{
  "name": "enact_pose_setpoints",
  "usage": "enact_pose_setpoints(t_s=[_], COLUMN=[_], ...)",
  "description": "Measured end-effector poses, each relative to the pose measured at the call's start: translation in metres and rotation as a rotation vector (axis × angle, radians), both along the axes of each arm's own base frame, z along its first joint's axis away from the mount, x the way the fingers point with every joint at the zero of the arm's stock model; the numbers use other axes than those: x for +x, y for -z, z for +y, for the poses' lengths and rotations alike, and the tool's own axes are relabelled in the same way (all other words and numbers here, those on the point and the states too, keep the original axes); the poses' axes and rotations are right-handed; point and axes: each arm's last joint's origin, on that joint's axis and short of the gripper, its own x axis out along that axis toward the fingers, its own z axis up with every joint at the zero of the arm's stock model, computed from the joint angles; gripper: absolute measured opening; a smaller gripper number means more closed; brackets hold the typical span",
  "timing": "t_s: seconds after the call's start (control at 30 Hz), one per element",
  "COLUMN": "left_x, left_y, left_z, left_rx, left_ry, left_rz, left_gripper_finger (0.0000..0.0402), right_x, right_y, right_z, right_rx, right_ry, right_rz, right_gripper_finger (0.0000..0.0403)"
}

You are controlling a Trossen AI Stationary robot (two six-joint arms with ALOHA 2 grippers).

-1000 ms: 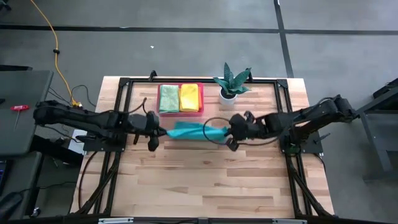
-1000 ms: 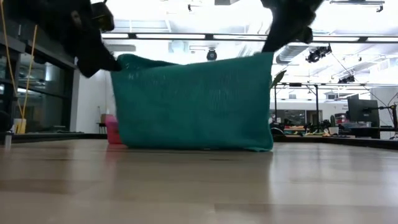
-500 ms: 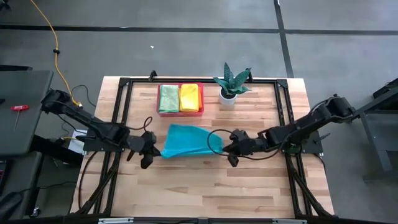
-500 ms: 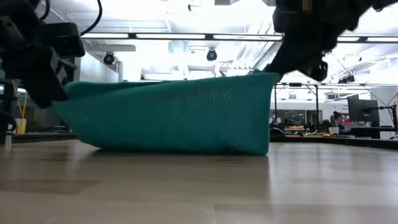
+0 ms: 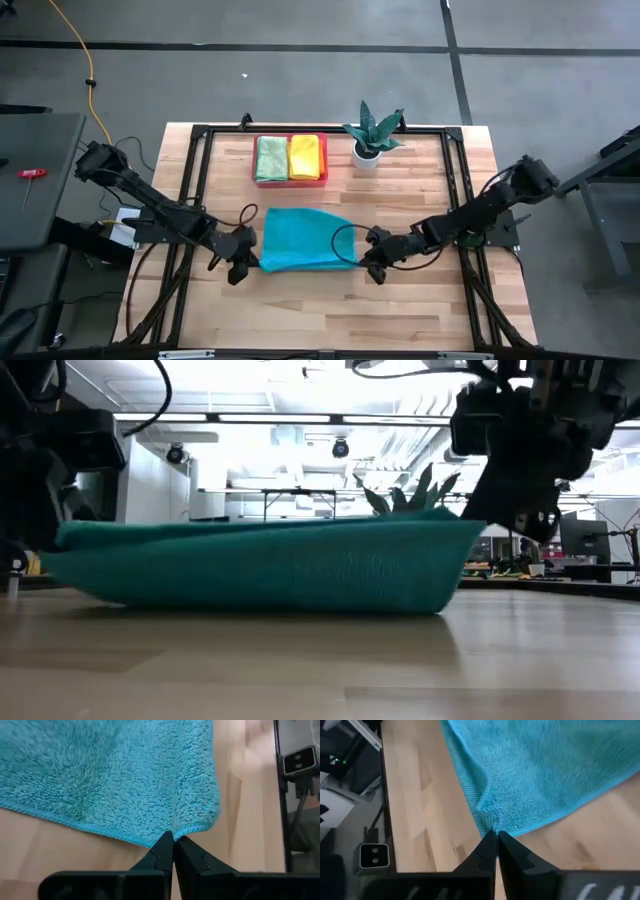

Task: Fold microfiber towels
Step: Fold the blue microfiber towel

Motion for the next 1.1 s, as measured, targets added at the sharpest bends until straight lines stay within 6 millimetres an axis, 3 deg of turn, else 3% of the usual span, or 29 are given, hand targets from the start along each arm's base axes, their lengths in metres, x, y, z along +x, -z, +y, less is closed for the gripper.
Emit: enact_pose_setpoints(t_s=[0.23, 0.43, 0.6, 0.83, 1.1], left_x=[0.004, 0.002, 0.002, 0.003, 0.007], left_y=[0.012, 0.021, 0.02, 0.009, -0.006], left_z=[-0.009, -0.013, -0.014, -0.014, 0.0], left_rx=[-0.096, -0.129, -0.167, -0.172, -0.087], left_ry=[0.015, 0.051, 0.075, 0.113, 0.07], left_rz=[0.066, 0.148, 0.157, 0.073, -0.057], left_gripper_finger=[0.0003, 0.0027, 0.0069, 0.0123, 0.014], right_x=[0.008, 0.007, 0.01, 0.023, 0.034], right_y=[0.022, 0.024, 0.016, -0.011, -0.031], right_z=[0.006, 0.006, 0.012, 0.031, 0.025], right_rx=[0.092, 0.112, 0.158, 0.134, -0.116], right_ry=[0.02, 0.031, -0.025, -0.275, -0.297], right_rz=[0.063, 0.09, 0.083, 0.048, 0.089], right_gripper_finger=[0.0, 0.0008, 0.0076, 0.0184, 0.021])
